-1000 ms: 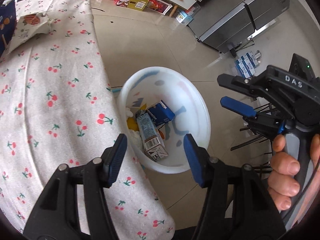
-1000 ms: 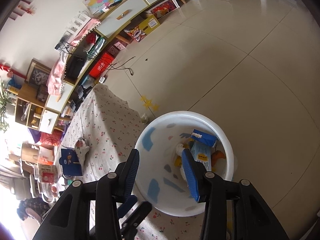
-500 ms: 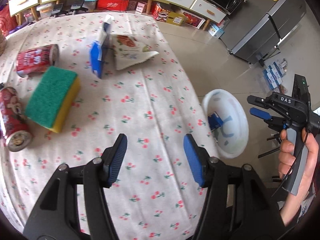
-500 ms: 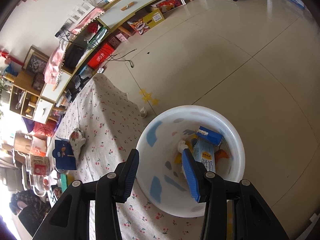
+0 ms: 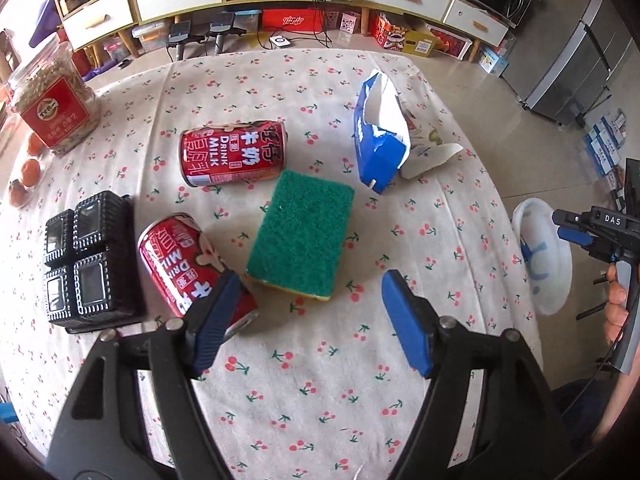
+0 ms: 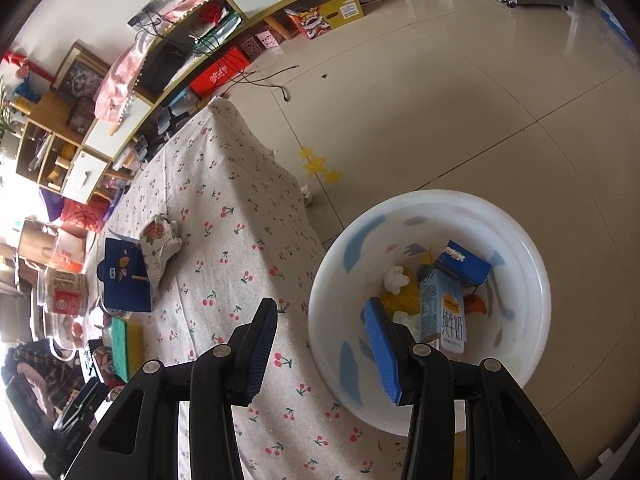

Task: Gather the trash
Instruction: 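Move the left gripper back to the table and grasp the green sponge, then lift the green sponge with the left gripper while the right gripper grasps the white snack wrapper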

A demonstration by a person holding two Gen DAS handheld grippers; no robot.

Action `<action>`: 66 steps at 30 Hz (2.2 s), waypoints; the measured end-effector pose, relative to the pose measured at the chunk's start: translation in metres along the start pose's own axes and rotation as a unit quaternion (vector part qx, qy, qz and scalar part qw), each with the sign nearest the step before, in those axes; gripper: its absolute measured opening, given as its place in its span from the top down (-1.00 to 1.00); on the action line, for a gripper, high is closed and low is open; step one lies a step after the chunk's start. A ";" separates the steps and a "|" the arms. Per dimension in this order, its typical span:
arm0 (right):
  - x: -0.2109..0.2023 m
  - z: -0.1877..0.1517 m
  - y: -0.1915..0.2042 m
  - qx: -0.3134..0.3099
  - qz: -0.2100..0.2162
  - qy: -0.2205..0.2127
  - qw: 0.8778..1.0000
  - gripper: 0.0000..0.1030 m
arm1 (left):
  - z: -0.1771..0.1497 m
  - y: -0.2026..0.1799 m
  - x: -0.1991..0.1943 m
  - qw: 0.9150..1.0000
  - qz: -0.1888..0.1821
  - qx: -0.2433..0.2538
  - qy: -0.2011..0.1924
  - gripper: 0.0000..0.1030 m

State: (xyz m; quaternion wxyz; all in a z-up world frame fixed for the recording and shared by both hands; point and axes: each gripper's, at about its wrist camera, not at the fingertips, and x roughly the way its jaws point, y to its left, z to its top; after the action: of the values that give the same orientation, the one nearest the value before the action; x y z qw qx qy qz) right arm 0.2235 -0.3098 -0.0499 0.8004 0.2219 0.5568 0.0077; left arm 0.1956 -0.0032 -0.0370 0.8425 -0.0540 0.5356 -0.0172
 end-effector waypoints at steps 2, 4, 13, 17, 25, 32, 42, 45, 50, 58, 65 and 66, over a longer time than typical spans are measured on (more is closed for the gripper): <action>0.006 0.002 0.005 -0.005 -0.007 0.006 1.000 0.08 | 0.003 0.000 0.002 1.000 0.002 0.012 0.006 -0.44; 0.014 0.006 0.010 -0.007 -0.014 0.012 1.000 0.05 | 0.008 0.002 0.003 1.000 0.007 0.026 0.011 -0.44; 0.037 0.017 0.044 -0.009 0.049 0.013 0.999 0.04 | 0.015 0.010 0.025 0.998 0.024 0.041 0.028 -0.44; 0.050 0.016 0.065 -0.017 0.074 0.015 0.997 0.03 | 0.015 0.007 0.029 0.998 0.024 0.048 0.030 -0.44; 0.080 0.010 0.107 -0.028 0.118 0.036 0.992 0.03 | 0.013 0.008 0.038 0.998 0.017 0.046 0.042 -0.44; 0.093 0.015 0.134 -0.031 0.150 0.026 0.988 0.03 | 0.012 0.007 0.042 0.998 0.012 0.048 0.044 -0.44; 0.096 0.014 0.145 -0.040 0.150 -0.006 0.988 0.35 | 0.010 0.004 0.044 0.997 0.011 0.058 0.040 -0.22; 0.094 0.013 0.143 -0.049 0.138 -0.009 0.989 0.70 | 0.010 0.006 0.043 0.998 0.008 0.057 0.033 -0.18; 0.085 0.011 0.145 -0.058 0.137 -0.014 0.989 0.86 | 0.009 0.005 0.034 0.998 -0.006 0.054 0.018 -0.16; 0.074 0.005 0.146 -0.079 0.149 -0.005 0.986 0.86 | 0.004 -0.004 0.020 0.998 -0.023 0.059 0.000 -0.16; 0.091 0.007 0.137 -0.049 0.132 -0.004 0.990 0.03 | -0.004 -0.005 0.010 0.997 -0.045 0.055 -0.005 -0.16; 0.092 0.007 0.136 -0.048 0.135 -0.005 0.990 0.03 | -0.003 -0.006 0.010 0.997 -0.046 0.055 -0.006 -0.16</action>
State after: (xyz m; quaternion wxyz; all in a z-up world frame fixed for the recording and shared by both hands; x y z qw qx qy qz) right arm 0.2973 -0.1656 -0.0804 0.8047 0.2566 0.5164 0.1412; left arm 0.1968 -0.0098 -0.0468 0.8457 -0.0319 0.5259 -0.0852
